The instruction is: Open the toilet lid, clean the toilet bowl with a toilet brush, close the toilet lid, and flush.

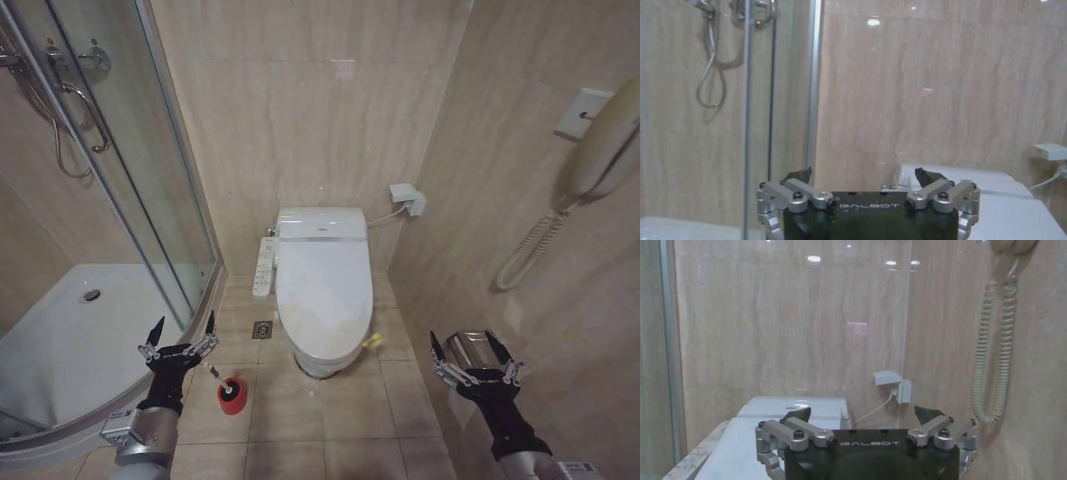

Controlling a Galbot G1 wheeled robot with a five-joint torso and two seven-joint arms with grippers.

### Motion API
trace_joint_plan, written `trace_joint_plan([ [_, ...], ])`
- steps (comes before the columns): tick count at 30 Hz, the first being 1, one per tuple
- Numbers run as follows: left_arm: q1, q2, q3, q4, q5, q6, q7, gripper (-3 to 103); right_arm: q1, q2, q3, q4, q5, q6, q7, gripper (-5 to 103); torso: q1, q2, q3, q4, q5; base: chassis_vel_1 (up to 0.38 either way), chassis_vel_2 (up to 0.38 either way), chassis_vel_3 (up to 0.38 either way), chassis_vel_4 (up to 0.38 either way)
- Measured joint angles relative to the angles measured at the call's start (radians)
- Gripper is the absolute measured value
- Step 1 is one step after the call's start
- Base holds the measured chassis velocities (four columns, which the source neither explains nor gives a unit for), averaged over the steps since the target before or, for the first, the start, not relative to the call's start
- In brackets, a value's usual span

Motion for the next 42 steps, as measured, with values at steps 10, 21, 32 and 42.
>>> trace_joint_plan([
  [10,0.016,-0.008,0.004,-0.015,0.019,-0.001,0.012,100,0.000,0.000,0.000,0.000,0.000,0.000,0.000,100,0.000,0.000,0.000,0.0000,0.0000,0.001,-0.004,0.003,-0.003],
  [21,0.033,-0.009,0.007,-0.029,0.032,-0.025,0.010,100,0.000,0.000,0.000,0.000,0.000,0.000,0.000,100,-0.001,0.000,-0.001,-0.0001,0.0001,0.107,-0.105,-0.104,0.111],
  [32,0.052,0.001,0.028,-0.053,0.000,-0.012,0.032,100,0.000,0.000,0.000,0.000,0.000,0.000,0.000,100,-0.001,0.000,0.000,-0.0001,0.0001,0.006,-0.006,-0.007,0.004],
  [42,0.053,-0.002,0.029,-0.053,0.002,-0.017,0.030,100,0.000,0.000,0.000,0.000,0.000,0.000,0.000,100,-0.001,0.000,0.000,-0.0001,0.0000,0.000,0.000,0.000,0.000],
])
